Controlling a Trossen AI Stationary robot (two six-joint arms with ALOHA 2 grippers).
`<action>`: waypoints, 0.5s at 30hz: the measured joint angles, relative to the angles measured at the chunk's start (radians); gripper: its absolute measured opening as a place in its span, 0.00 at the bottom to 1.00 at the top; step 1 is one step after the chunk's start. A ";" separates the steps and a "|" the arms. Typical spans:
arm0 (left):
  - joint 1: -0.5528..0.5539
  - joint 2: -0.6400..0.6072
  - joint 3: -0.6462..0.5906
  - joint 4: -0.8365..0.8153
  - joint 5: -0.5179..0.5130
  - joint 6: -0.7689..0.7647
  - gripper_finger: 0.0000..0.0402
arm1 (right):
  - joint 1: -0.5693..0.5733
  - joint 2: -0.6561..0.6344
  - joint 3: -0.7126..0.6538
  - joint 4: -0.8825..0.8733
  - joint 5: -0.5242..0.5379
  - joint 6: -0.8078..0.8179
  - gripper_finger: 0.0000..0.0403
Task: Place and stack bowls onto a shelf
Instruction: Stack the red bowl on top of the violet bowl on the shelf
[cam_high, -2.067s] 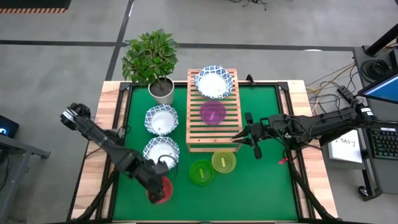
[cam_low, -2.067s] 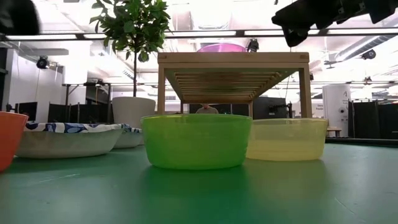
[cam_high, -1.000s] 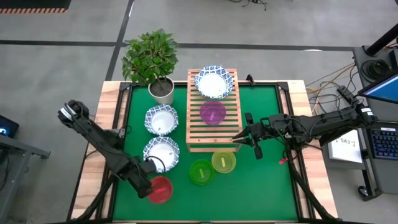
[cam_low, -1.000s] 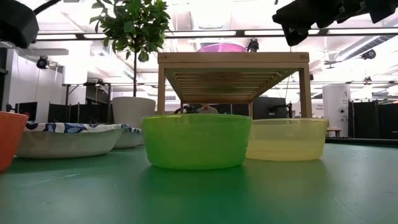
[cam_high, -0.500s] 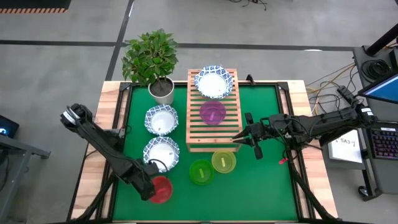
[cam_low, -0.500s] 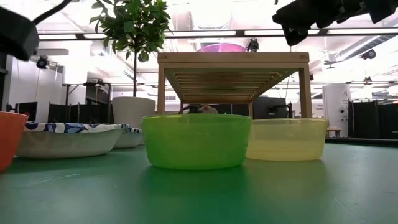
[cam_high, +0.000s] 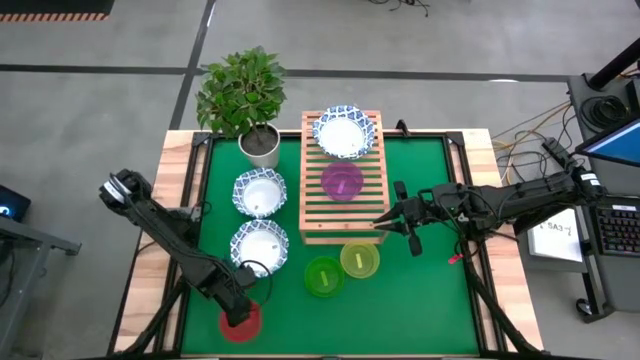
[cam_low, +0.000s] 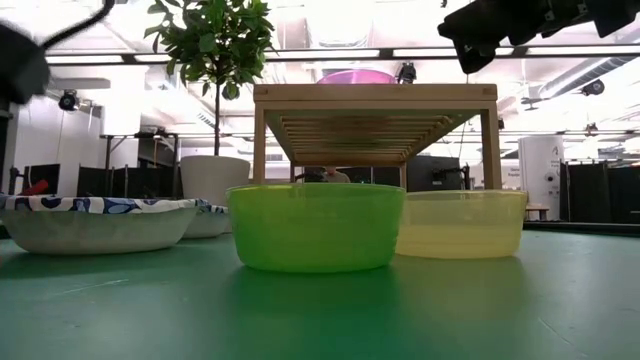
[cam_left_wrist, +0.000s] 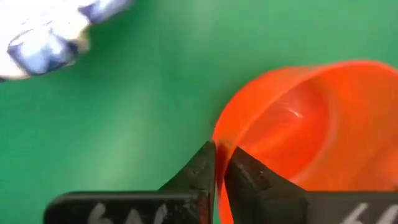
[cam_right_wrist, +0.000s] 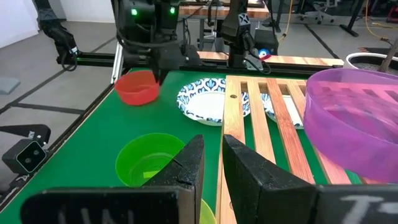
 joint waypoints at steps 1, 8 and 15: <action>0.000 -0.008 0.011 0.002 -0.001 0.004 0.01 | 0.000 0.000 0.000 0.000 0.000 0.000 0.12; 0.015 -0.067 0.115 -0.004 -0.131 0.054 0.00 | 0.000 0.000 0.000 -0.001 0.000 0.000 0.12; 0.100 -0.097 0.266 0.002 -0.278 0.257 0.00 | 0.000 0.000 0.000 -0.001 0.000 0.000 0.12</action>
